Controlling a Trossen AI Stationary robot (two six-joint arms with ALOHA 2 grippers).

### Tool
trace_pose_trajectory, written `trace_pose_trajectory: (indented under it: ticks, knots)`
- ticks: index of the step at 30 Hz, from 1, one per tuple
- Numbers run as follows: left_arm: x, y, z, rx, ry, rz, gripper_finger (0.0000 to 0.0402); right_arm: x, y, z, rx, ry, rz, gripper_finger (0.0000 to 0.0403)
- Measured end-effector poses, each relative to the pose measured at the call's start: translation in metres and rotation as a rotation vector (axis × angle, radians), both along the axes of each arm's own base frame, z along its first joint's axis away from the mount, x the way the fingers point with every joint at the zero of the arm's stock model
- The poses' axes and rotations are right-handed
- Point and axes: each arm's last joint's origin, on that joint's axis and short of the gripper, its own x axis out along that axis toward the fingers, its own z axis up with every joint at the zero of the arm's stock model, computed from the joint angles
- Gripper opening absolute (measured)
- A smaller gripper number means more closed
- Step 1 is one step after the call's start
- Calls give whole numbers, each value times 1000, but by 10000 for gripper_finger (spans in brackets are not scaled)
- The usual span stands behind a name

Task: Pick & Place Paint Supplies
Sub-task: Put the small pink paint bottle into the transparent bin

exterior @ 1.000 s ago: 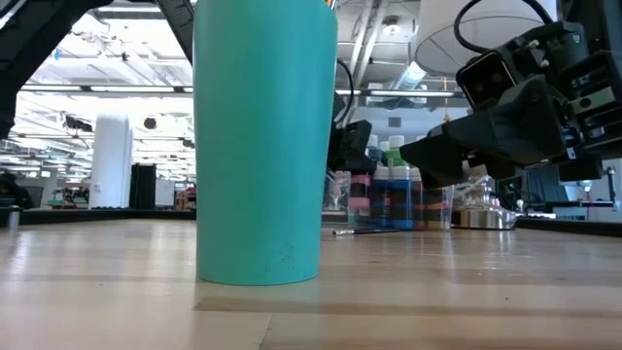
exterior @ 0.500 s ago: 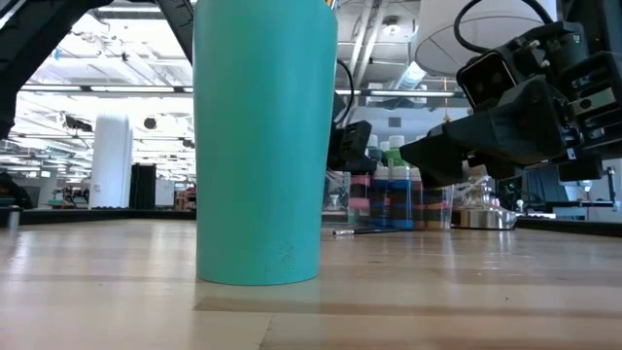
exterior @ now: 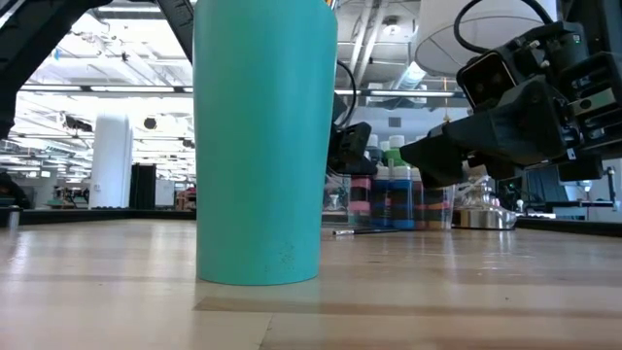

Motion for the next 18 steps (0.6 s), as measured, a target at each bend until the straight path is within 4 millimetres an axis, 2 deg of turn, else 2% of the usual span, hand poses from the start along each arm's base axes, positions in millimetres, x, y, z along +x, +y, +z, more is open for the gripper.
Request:
trace_pose_trajectory:
  ticks: [6,18]
  knots:
    - [0,0,0,-1,4,-1,96,0,0,0,0,1,0,216]
    - [0,0,-1,2,8,-1,99,0,0,0,0,2,0,216]
